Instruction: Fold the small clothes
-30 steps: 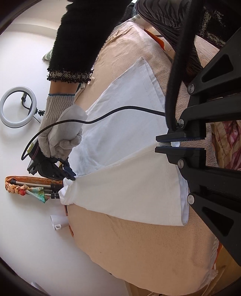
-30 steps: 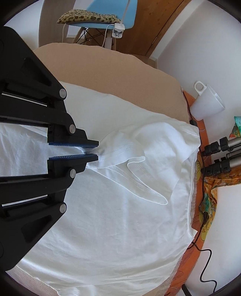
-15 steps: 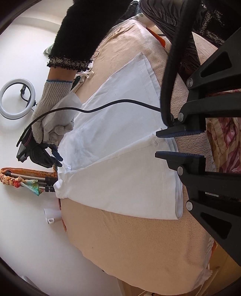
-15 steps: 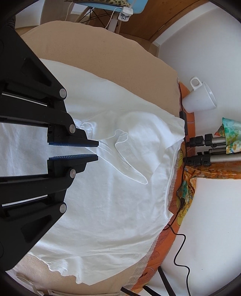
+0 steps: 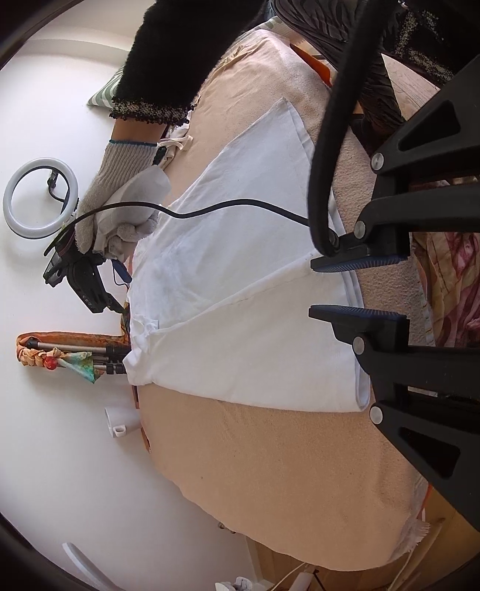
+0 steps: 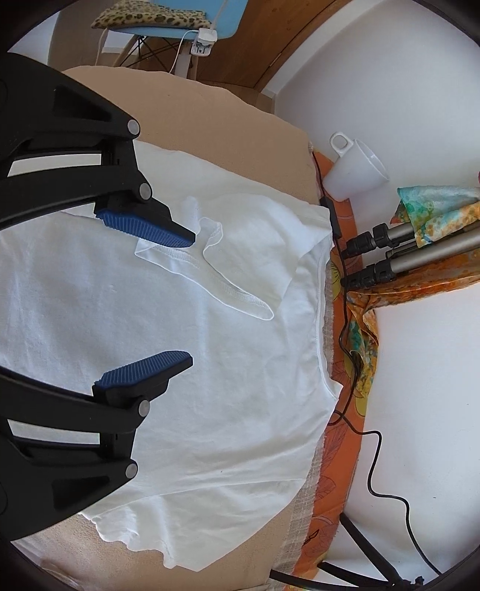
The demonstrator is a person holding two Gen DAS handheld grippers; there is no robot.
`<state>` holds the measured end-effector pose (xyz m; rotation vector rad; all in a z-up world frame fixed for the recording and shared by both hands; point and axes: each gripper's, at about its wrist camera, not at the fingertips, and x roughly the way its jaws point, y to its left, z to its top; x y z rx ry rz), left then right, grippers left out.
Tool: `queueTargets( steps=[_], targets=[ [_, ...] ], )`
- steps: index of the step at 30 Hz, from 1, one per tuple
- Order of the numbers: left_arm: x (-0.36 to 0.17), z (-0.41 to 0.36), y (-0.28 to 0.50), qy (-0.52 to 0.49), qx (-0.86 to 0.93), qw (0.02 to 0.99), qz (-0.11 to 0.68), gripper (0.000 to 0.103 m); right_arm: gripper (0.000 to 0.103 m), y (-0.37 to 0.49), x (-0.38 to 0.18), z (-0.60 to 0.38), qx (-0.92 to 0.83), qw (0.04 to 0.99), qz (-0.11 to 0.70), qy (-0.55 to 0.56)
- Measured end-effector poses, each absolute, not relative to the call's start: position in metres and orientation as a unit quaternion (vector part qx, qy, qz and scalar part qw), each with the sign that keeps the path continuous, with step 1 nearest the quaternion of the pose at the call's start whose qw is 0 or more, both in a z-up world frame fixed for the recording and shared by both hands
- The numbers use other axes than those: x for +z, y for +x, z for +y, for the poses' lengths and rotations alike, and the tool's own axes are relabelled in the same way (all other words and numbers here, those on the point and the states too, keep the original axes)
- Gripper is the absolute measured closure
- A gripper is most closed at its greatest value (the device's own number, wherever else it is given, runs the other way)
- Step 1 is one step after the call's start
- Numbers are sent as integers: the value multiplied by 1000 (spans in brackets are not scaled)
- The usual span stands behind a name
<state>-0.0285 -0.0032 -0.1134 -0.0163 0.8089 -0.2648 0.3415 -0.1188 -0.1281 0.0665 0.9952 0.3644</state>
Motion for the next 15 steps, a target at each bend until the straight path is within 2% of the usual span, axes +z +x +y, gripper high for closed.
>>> queueTargets(
  steps=[2,10,15],
  targets=[
    [-112,-5,-31,6,-120,915,386,80,42,329,-111,-133,179,869,459,37],
    [-107,-6,-46,61,-82,927,361,80,42,273,-39,-218,182,895,402,70],
    [-97,-8,-49,56,-68,938,336,80,42,232,-23,-277,170,908,377,72]
  ],
)
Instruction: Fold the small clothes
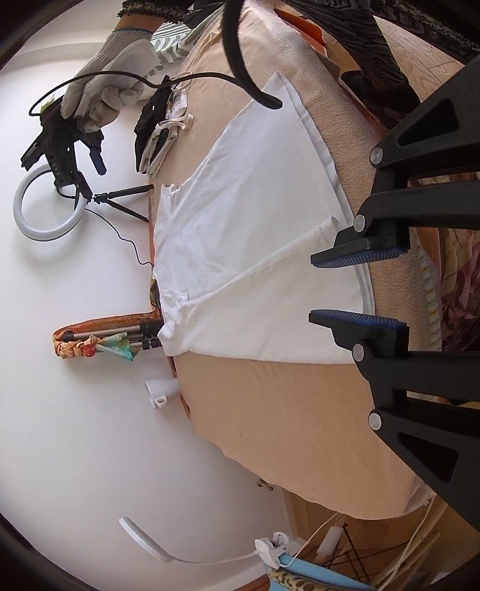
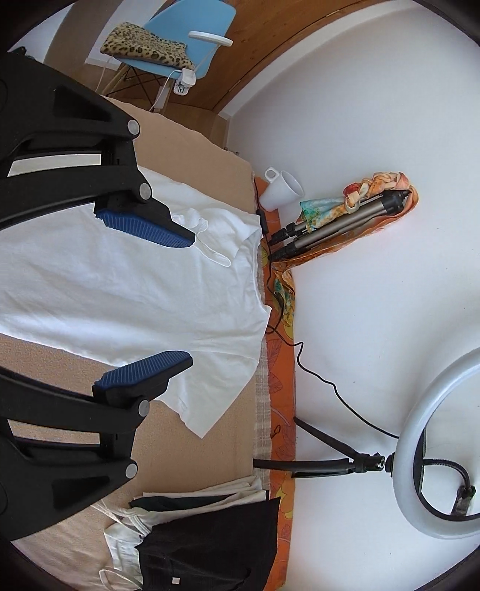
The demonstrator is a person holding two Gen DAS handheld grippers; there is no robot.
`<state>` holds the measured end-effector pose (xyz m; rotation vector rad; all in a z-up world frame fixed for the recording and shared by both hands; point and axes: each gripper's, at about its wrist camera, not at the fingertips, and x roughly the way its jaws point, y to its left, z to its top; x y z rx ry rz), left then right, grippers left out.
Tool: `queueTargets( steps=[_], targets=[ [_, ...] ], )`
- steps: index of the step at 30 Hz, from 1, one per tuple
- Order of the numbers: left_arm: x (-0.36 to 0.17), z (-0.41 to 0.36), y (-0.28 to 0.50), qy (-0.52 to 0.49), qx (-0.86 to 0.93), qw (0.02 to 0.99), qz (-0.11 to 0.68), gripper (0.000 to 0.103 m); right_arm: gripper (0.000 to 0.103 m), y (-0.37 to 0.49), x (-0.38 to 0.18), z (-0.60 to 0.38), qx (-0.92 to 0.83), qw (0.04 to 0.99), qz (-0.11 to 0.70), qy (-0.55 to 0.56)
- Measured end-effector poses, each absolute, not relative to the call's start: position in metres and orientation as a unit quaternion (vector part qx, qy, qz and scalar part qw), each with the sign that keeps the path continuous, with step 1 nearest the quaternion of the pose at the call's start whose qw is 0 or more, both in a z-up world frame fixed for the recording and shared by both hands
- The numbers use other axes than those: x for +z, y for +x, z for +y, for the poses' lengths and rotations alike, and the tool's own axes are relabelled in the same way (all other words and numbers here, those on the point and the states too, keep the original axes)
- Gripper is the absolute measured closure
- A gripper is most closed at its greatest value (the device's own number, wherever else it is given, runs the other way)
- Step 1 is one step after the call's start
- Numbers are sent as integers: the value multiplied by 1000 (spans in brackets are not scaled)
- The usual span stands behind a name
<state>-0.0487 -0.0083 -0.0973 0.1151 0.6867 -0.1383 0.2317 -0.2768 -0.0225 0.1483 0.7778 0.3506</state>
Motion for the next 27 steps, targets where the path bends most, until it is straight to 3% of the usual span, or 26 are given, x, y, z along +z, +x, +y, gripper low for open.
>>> queueTargets(
  steps=[15,27],
  targets=[
    [-90,-144,-40,103,-237,916,306,79,42,194,-75,-377,154,898,404,79],
    [-123,-213,-18,128,-297,877,357,78,42,206,-96,-395,163,888,421,89]
  ],
)
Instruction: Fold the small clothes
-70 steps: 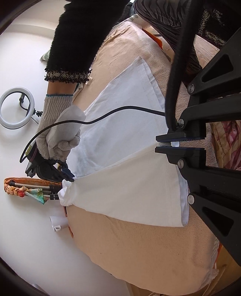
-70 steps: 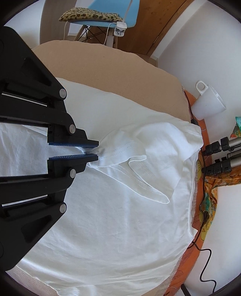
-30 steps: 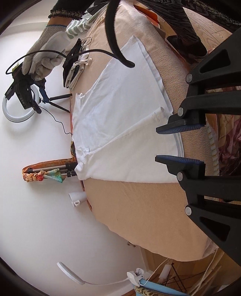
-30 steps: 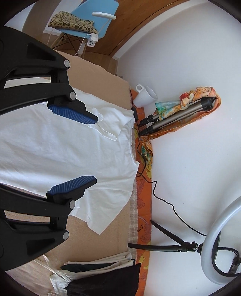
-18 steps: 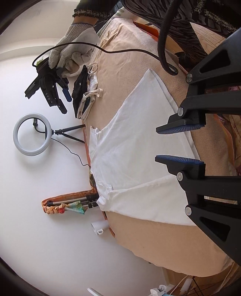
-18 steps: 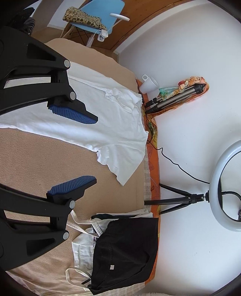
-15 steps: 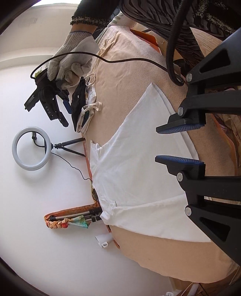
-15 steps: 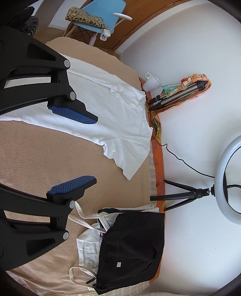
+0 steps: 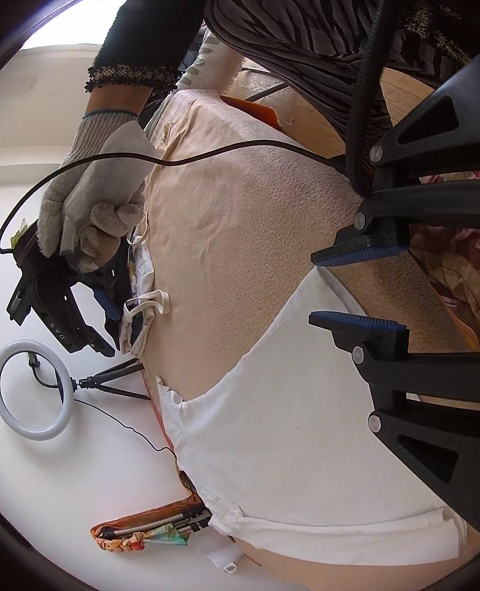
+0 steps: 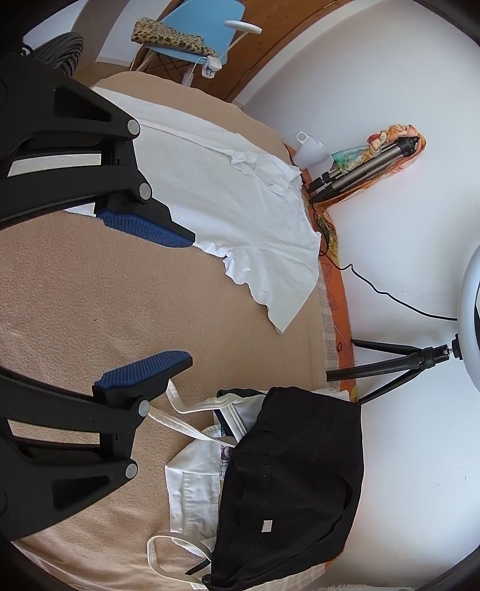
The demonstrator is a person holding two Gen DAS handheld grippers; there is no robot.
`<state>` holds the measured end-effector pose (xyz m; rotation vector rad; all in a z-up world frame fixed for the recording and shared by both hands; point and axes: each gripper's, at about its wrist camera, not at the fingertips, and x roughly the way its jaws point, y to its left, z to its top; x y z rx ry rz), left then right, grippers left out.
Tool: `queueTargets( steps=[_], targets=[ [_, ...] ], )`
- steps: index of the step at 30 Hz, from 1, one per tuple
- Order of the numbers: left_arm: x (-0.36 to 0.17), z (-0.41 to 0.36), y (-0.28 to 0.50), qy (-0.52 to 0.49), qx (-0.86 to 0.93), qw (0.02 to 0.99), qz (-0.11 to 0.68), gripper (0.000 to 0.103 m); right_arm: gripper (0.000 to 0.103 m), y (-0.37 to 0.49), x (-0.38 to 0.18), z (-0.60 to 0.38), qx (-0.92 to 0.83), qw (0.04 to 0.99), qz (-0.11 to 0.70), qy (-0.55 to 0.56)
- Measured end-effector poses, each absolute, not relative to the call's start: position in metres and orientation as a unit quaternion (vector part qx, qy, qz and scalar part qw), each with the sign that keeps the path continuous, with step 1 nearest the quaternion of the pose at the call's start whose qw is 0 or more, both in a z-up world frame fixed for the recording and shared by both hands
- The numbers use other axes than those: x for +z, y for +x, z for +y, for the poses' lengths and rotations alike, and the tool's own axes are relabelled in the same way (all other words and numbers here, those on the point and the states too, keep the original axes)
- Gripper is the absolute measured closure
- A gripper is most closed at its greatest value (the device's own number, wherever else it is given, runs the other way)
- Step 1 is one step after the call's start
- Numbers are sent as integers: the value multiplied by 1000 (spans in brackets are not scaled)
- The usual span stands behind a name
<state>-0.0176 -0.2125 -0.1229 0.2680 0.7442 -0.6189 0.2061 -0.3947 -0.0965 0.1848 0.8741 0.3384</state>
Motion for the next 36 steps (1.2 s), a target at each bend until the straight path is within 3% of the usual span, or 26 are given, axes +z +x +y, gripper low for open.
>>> queueTargets(
  steps=[10,12,14,16,28,36],
  targets=[
    [-139,-229,-7,157,-274,875,366,73,42,243,-111,-380,190,869,444,108],
    [-139,-228,-4,156,-273,876,366,79,42,254,-117,-375,193,862,453,126],
    [-139,-225,-2,148,-277,876,367,94,42,268,-125,-373,191,854,460,150],
    [-138,-222,1,139,-276,877,368,101,41,283,-134,-373,184,846,468,176],
    [-115,-196,14,58,-284,882,371,102,42,366,-156,-377,121,853,449,238],
    [-119,-187,17,38,-286,880,378,102,42,401,-169,-351,111,864,456,181]
  ],
)
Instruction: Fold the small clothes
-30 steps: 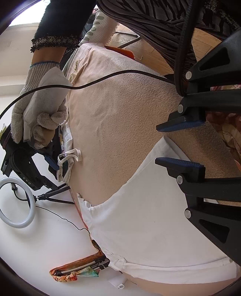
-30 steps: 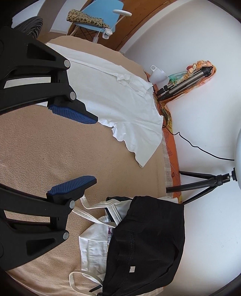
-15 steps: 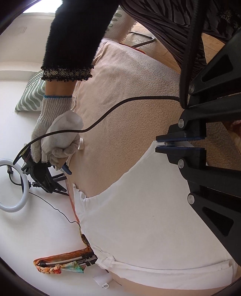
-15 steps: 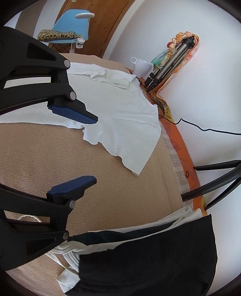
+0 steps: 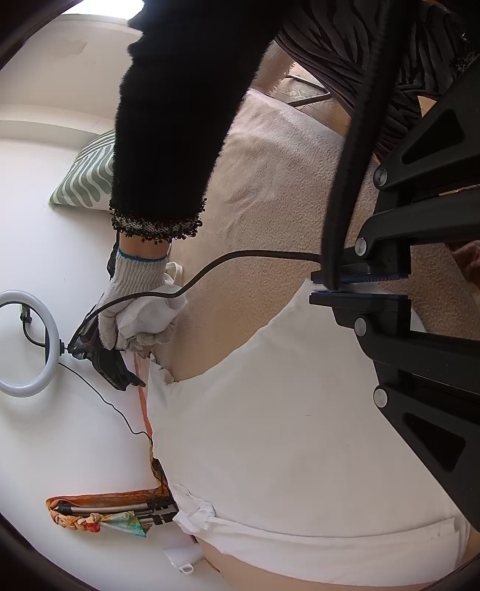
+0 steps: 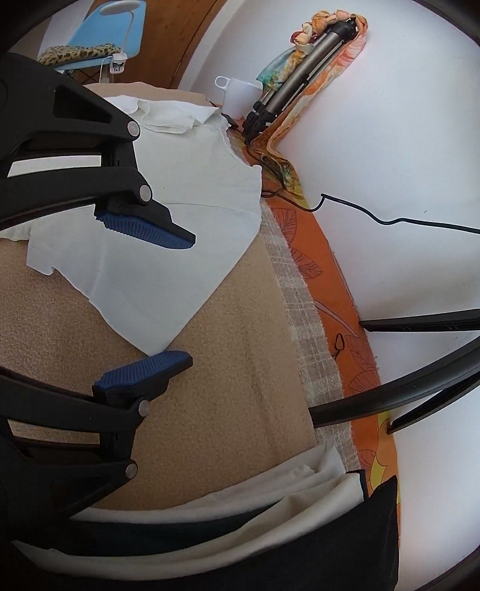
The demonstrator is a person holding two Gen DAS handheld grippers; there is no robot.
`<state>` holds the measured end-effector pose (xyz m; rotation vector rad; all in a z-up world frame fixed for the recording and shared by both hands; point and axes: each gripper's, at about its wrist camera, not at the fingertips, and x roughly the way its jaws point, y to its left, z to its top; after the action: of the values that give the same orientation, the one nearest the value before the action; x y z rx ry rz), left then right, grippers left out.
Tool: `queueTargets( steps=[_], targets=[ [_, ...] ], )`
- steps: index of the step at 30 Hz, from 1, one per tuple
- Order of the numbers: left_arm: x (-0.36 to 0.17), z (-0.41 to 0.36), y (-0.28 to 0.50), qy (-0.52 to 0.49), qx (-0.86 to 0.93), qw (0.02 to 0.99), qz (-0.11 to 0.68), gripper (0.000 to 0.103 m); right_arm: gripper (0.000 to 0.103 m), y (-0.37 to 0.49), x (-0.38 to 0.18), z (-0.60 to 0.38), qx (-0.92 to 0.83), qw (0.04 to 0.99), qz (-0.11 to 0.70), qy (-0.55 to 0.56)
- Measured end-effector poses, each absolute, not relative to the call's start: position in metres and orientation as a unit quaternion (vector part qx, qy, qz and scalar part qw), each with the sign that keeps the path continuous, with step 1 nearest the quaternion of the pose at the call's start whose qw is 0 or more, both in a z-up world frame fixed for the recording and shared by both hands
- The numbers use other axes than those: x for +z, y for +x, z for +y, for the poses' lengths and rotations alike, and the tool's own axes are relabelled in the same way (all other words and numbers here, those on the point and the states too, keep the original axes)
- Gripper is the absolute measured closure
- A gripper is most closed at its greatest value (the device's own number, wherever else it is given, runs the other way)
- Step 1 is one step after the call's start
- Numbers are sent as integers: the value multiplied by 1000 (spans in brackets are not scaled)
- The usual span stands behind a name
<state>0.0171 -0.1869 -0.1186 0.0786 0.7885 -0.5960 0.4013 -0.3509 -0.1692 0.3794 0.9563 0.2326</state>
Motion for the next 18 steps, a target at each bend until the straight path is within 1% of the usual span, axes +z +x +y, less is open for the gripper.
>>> queueTargets(
  steps=[3,5,7,8,9,10,14,18],
  targets=[
    [-120,-184,17,32,-287,879,380,102,43,401,-169,-342,111,873,452,145],
    [-121,-184,18,29,-289,878,382,102,55,402,-170,-337,115,873,456,128],
    [-121,-183,18,27,-289,878,381,102,74,403,-171,-335,122,868,464,126],
    [-121,-182,18,26,-289,878,380,102,77,403,-171,-334,120,868,467,122],
    [-121,-180,18,23,-289,879,379,102,87,404,-171,-334,116,866,471,118],
    [-120,-179,18,21,-288,880,377,102,95,406,-170,-335,111,864,476,119],
    [-117,-171,17,7,-284,884,370,102,99,409,-164,-343,110,851,486,164],
    [-116,-160,16,-8,-277,888,366,102,100,406,-150,-337,111,850,483,175]
  ],
)
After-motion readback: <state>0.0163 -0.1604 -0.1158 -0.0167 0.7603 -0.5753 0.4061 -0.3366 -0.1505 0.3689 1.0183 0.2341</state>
